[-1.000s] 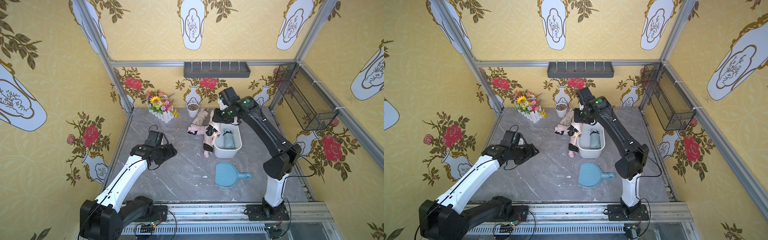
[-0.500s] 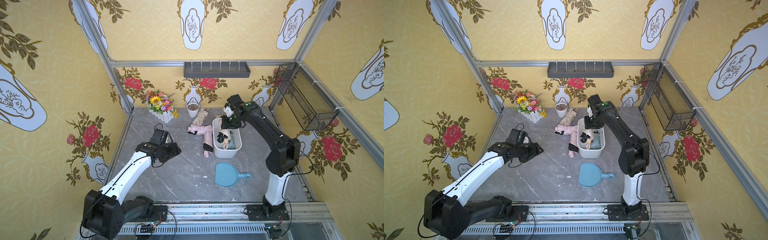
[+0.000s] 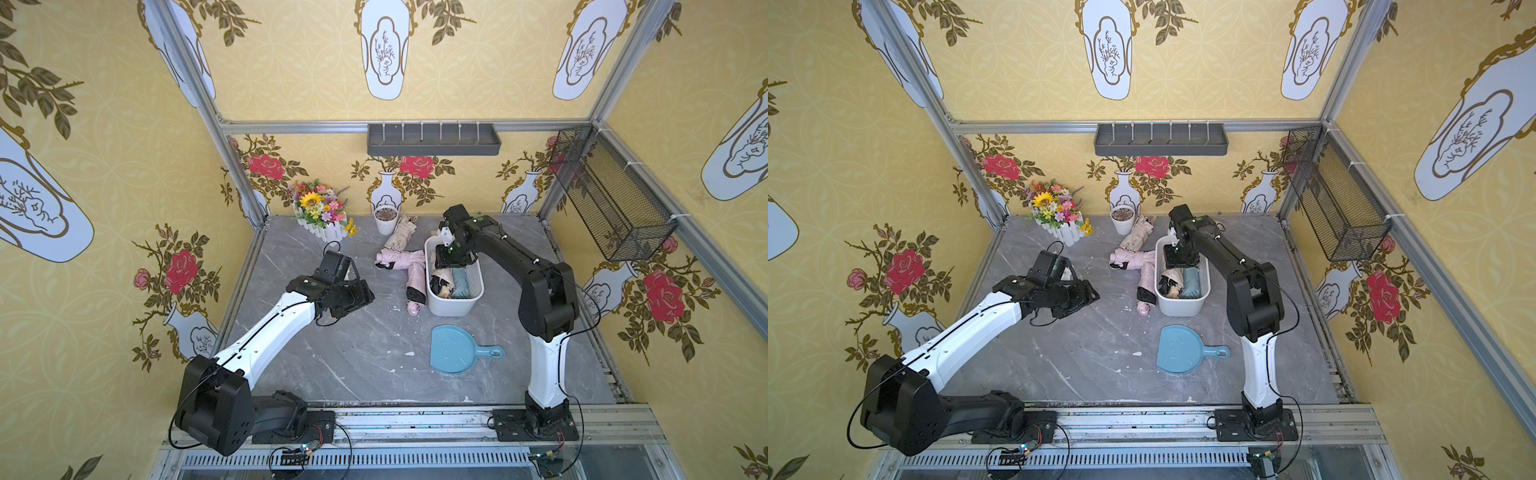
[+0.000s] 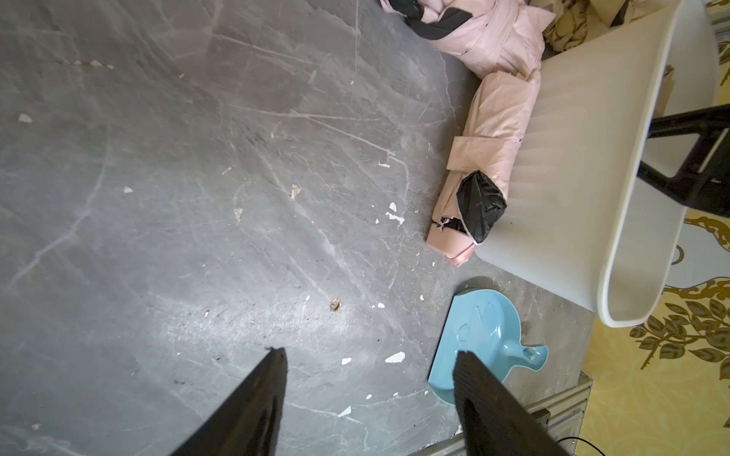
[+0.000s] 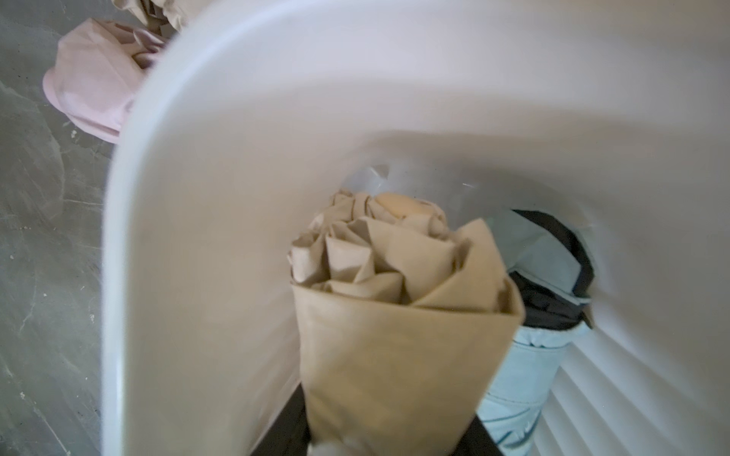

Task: Put the umbrella into the storage box
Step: Place the umbrella in the storage box, then pick up the umbrella from the center of the board.

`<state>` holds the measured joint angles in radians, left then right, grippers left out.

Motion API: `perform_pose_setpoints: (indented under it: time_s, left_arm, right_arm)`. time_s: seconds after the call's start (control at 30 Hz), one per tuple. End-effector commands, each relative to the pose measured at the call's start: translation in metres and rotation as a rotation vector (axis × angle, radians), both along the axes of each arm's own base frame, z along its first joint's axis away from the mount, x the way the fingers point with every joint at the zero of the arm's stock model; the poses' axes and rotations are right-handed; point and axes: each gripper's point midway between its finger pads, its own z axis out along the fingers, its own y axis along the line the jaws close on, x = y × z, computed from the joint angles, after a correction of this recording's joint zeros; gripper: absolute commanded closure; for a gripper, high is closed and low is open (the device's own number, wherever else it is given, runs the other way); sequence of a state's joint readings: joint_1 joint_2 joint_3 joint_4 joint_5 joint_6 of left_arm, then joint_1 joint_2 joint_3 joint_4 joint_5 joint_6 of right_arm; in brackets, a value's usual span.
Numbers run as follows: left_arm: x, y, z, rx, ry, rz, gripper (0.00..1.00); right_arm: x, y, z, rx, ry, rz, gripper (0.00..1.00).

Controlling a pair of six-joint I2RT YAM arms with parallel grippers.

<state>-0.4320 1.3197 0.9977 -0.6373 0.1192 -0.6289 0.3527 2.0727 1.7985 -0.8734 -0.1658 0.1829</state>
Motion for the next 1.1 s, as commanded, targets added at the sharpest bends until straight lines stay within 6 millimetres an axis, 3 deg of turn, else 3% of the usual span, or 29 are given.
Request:
perform_pose_setpoints:
  time_s: [0.0,0.13,0.17,0.23,0.33,0.53,0.67,1.07]
  left_arm:
    - [0.005,-0.005,0.003,-0.02,-0.016,0.0,0.28]
    - [0.005,-0.011,0.006,-0.027,-0.018,-0.015,0.28]
    - [0.006,-0.012,0.007,-0.029,-0.021,-0.014,0.28]
    - [0.008,-0.013,0.007,-0.034,-0.023,-0.012,0.28]
    - [0.005,-0.033,0.008,-0.053,-0.022,-0.05,0.28]
    - [0.021,-0.069,0.01,-0.134,-0.028,-0.082,0.31]
    - [0.038,-0.088,0.007,-0.164,-0.046,-0.101,0.34]
    - [0.072,-0.135,-0.022,-0.189,-0.019,-0.177,0.36]
  right_arm:
    - [0.009,0.006,0.007,0.026,-0.04,-0.005,0.34]
    - [0.003,-0.004,0.034,0.016,-0.072,-0.067,0.22]
    - [-0.001,-0.006,0.043,0.026,-0.086,-0.082,0.13]
    - [-0.015,-0.011,0.062,0.049,-0.113,-0.116,0.11]
    - [-0.043,-0.024,0.075,0.079,-0.118,-0.182,0.11]
    - [-0.102,-0.048,0.066,0.104,-0.082,-0.262,0.12]
    - [-0.124,-0.062,0.061,0.125,-0.062,-0.287,0.12]
    - [-0.126,-0.1,0.074,0.26,-0.075,-0.352,0.12]
